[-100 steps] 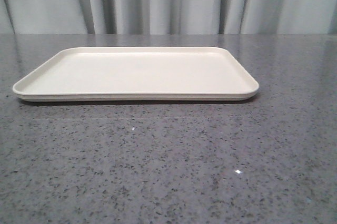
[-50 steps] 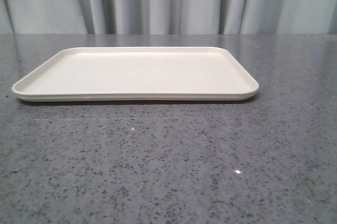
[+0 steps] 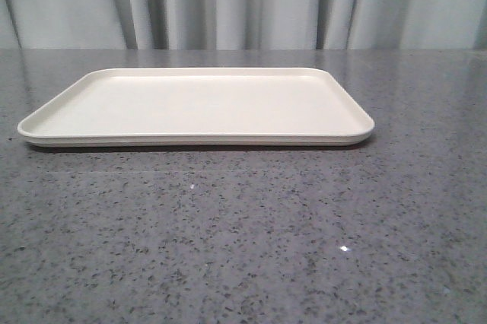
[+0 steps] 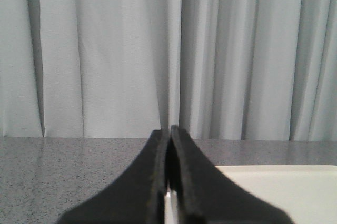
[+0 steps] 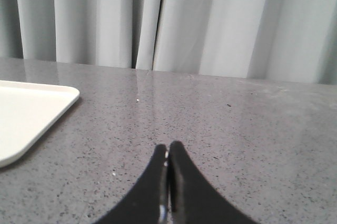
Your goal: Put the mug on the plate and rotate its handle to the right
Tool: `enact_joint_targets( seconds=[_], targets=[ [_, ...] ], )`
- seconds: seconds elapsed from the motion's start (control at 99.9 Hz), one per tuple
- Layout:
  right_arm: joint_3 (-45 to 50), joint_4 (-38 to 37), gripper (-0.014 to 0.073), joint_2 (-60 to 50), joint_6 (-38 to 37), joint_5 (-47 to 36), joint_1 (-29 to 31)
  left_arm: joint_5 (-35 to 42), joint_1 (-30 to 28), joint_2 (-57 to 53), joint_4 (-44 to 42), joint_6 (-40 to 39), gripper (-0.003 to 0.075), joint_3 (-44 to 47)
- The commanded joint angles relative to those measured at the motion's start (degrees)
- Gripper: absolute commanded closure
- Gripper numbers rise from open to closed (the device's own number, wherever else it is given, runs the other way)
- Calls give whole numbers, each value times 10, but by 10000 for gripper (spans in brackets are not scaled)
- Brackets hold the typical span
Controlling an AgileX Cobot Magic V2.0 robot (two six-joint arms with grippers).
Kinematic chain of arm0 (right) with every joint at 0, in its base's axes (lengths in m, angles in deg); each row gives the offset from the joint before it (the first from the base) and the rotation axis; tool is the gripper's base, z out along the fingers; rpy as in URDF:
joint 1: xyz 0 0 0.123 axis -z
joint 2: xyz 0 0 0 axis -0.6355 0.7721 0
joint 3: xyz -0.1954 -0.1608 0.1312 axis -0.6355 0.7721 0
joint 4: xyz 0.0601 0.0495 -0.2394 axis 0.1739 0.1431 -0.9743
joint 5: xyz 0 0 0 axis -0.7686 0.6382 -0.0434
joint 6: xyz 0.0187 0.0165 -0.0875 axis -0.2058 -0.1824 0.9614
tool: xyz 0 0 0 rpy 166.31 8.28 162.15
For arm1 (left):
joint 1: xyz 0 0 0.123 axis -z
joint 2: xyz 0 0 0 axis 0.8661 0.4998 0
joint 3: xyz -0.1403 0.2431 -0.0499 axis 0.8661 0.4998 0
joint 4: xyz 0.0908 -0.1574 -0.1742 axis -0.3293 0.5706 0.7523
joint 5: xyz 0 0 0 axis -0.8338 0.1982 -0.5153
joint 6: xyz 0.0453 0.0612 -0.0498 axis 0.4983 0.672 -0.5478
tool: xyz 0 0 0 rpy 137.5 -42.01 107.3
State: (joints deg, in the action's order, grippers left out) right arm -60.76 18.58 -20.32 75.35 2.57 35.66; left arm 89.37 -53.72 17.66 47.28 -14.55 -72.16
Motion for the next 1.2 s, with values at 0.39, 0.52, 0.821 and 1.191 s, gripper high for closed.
enact_joint_targets(
  seconds=[0.39,0.52,0.821,1.191],
  targets=[
    [-210,32,654,29,1,60,0,-92,0,4,32,-5,740,-205],
    [-300,32,654,71,1,98,0,-111,0,34,28,-5,740,-260],
    [-500,31,648,222,42,187,0,-180,0,158,26,0,740,-405],
    [-685,83,310,403,59,293,-2,-289,0,307,2,0,739,-567]
  ],
)
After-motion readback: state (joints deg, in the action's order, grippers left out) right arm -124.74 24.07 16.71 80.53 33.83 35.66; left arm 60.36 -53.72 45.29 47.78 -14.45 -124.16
